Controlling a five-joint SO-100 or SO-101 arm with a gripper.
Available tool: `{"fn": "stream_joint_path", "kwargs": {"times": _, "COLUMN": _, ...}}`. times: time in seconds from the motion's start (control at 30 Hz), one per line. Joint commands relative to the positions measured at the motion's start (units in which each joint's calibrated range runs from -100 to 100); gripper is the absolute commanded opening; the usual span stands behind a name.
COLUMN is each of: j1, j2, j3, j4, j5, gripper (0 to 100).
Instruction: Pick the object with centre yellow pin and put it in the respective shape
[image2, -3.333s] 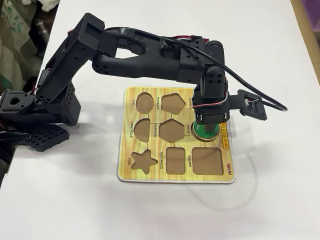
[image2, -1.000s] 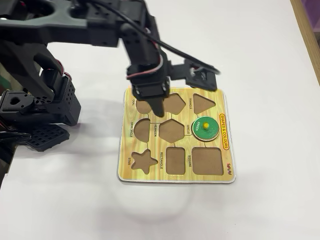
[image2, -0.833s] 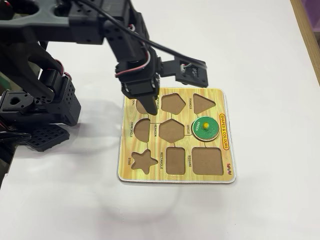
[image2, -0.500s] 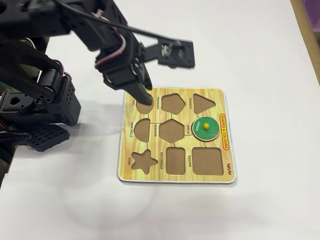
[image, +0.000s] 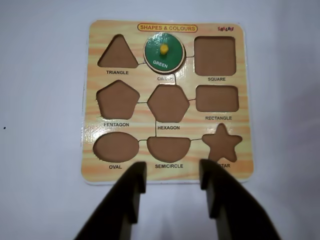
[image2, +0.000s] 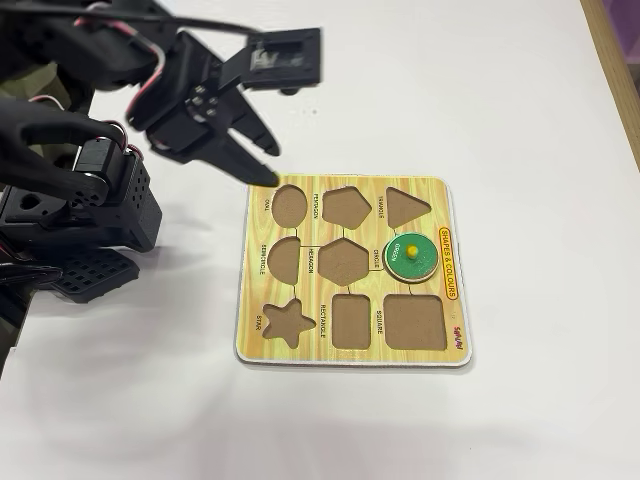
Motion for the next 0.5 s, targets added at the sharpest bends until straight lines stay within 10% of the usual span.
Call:
{"fn": "stream_joint_path", "kwargs": {"times": 0.0, "j1": 0.4, "j2": -12.3, "j3": 7.1, "j4": -0.5, "j5": -0.2, "gripper": 13}}
{"fn": "stream_joint_path", "kwargs": {"times": 0.47, "j1": 0.3, "j2": -33.0, "j3": 28.3, "j4": -0.5, "j5": -0.2, "gripper": 13}}
